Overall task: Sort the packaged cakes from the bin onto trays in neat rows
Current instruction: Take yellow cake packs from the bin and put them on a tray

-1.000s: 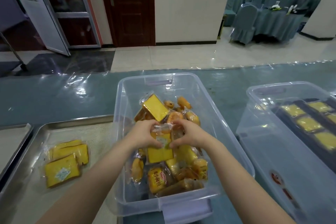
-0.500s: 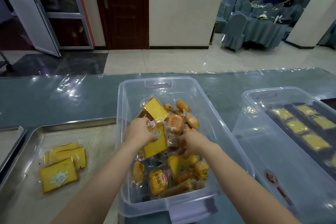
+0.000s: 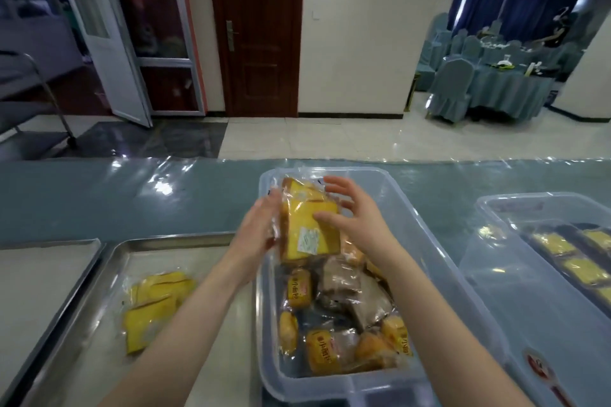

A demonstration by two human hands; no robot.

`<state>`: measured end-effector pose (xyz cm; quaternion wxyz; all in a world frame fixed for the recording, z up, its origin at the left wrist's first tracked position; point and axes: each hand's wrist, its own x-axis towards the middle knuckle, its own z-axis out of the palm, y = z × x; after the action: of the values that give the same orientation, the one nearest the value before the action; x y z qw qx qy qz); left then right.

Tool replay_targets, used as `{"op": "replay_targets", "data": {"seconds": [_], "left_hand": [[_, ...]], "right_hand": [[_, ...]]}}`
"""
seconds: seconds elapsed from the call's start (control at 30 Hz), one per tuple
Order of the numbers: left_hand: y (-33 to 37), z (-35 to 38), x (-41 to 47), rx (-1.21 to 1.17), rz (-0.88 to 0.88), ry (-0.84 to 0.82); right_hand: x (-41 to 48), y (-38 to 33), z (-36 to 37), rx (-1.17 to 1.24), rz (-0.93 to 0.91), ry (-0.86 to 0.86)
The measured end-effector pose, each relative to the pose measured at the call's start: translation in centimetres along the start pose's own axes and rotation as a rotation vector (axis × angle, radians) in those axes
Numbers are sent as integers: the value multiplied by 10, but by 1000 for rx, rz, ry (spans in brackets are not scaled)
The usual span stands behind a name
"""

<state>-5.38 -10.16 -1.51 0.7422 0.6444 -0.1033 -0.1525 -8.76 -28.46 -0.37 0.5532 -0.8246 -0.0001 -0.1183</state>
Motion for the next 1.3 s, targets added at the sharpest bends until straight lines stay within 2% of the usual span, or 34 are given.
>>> {"op": "replay_targets", "data": {"seconds": [0.1, 0.17, 0.33, 0.53, 0.6, 0.8, 0.9, 1.03, 1.1, 1.2, 1.3], "left_hand": [[16, -53, -16, 34, 130, 104], [18, -95, -31, 27, 154, 173], [-30, -178, -79, -136, 29, 352], [-132, -224, -124, -235, -184, 490], [-164, -235, -135, -133, -268, 469], [-223, -262, -157, 567, -420, 438], [-205, -259, -151, 760, -334, 457], [-149, -241, -119, 750, -33, 543], [-113, -221, -96, 664, 97, 580], [-62, -170, -61, 541, 217, 524], [-34, -110, -32, 537, 319, 343]], "right_hand": [[10, -35, 46, -39, -74, -77], [16, -54, 82, -85, -112, -136], [10, -56, 187, -300, -86, -360], [-22, 15, 284, -412, 77, -565], [-34, 43, 306, -494, 103, -627], [-75, 105, 326, -824, 111, -906], [-64, 89, 318, -860, 23, -858], [-38, 26, 278, -705, -103, -629], [-30, -9, 242, -606, -149, -516], [-23, -43, 172, -575, -220, -361], [-21, -42, 97, -633, -113, -262]]}}
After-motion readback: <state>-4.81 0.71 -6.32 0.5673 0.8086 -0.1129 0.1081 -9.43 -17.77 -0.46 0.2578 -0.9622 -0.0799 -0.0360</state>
